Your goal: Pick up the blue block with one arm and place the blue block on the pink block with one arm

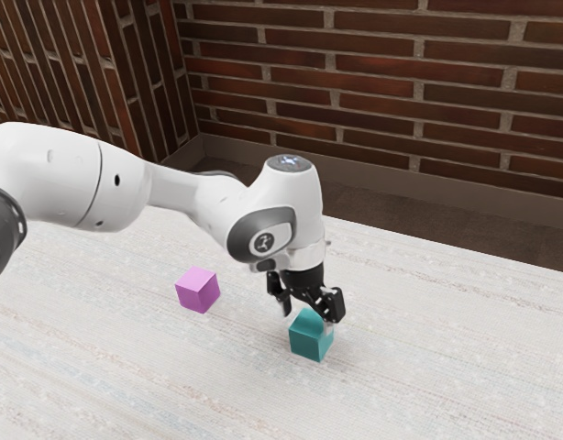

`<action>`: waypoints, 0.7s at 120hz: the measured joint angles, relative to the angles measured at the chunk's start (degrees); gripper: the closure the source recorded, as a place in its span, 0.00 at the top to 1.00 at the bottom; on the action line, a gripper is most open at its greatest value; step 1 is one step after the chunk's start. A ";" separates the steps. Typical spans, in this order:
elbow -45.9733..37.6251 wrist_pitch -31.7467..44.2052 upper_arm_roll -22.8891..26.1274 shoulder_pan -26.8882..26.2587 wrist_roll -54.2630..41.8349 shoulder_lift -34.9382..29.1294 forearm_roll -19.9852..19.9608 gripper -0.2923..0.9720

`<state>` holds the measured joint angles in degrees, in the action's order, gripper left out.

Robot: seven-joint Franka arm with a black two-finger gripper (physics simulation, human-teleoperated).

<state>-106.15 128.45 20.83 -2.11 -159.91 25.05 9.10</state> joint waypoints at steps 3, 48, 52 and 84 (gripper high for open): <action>0.05 0.01 0.00 0.00 0.01 0.18 0.01 0.77; 0.57 0.23 -0.05 0.22 1.97 1.29 -0.12 0.77; 0.57 0.27 -0.04 0.24 2.18 1.52 -0.08 0.77; 0.66 0.60 0.00 0.34 3.35 2.89 2.91 0.77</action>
<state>-105.49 129.05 20.82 -1.77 -156.56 27.94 12.01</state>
